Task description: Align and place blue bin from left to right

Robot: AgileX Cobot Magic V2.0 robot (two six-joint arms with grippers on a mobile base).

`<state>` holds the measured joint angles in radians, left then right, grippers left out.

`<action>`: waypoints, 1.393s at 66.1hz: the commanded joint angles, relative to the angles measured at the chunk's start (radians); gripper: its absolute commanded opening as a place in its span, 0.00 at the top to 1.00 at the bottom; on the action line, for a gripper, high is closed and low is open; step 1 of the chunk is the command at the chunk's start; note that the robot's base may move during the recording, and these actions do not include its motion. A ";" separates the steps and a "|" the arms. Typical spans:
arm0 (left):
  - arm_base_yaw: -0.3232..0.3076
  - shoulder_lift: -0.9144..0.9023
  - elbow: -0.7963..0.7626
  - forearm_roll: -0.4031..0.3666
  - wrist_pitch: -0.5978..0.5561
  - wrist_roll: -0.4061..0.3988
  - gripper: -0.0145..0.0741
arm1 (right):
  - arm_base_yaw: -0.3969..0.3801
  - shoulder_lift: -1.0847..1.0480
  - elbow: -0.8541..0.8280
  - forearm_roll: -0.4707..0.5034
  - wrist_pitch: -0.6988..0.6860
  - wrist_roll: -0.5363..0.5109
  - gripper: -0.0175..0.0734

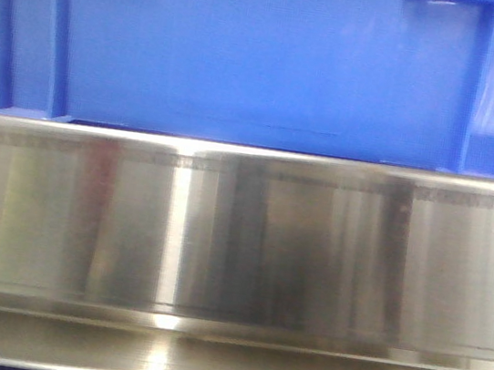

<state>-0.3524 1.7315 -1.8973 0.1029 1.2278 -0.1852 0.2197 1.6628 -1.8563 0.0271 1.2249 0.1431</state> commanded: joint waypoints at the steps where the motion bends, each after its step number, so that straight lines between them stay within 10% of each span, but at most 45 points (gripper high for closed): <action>1: -0.003 0.004 -0.007 0.002 -0.007 -0.010 0.16 | 0.000 0.015 -0.008 0.005 -0.004 -0.002 0.21; 34: -0.003 0.017 -0.007 0.006 -0.007 -0.010 0.16 | 0.000 0.078 -0.008 0.005 -0.004 -0.002 0.26; 57: -0.003 0.049 -0.007 -0.005 -0.007 -0.010 0.19 | 0.000 0.078 -0.008 0.005 -0.004 -0.002 0.91; 66: -0.003 0.053 -0.007 -0.031 -0.007 -0.010 0.41 | 0.000 0.078 -0.008 0.005 -0.004 -0.002 0.88; 77: -0.003 0.053 -0.010 -0.031 -0.007 -0.033 0.96 | 0.000 0.078 -0.008 0.005 -0.004 -0.002 0.88; 92: -0.003 0.041 -0.012 -0.028 -0.007 -0.035 0.96 | 0.000 0.078 -0.008 0.005 -0.004 -0.002 0.88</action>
<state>-0.3524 1.7944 -1.9006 0.0886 1.2229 -0.2384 0.2215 1.7441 -1.8606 0.0392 1.2242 0.1577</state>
